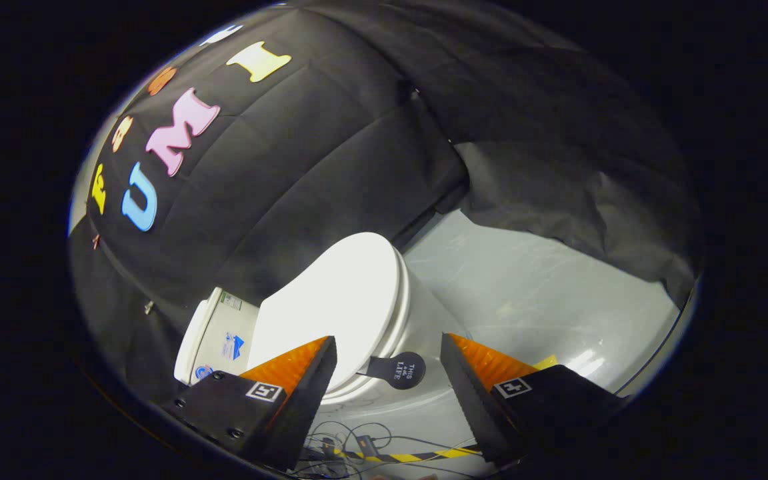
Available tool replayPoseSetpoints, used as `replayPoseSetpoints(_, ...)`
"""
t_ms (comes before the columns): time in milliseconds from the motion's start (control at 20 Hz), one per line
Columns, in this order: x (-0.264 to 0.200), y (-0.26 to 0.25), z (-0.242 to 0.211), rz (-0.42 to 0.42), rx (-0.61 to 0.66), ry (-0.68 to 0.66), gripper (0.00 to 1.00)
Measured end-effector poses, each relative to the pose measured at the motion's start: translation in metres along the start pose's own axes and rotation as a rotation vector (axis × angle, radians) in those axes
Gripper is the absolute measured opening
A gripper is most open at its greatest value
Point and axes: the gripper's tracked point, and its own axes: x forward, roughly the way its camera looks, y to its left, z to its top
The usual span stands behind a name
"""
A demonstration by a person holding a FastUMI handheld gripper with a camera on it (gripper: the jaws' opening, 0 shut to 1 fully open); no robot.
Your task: Open the toilet lid.
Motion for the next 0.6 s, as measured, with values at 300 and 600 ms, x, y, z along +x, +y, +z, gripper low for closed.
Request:
replayPoseSetpoints(300,0.025,-0.024,-0.033,0.012,0.244,0.154,0.97)
replayPoseSetpoints(600,0.043,-0.014,-0.046,0.066,0.342,0.209,0.81)
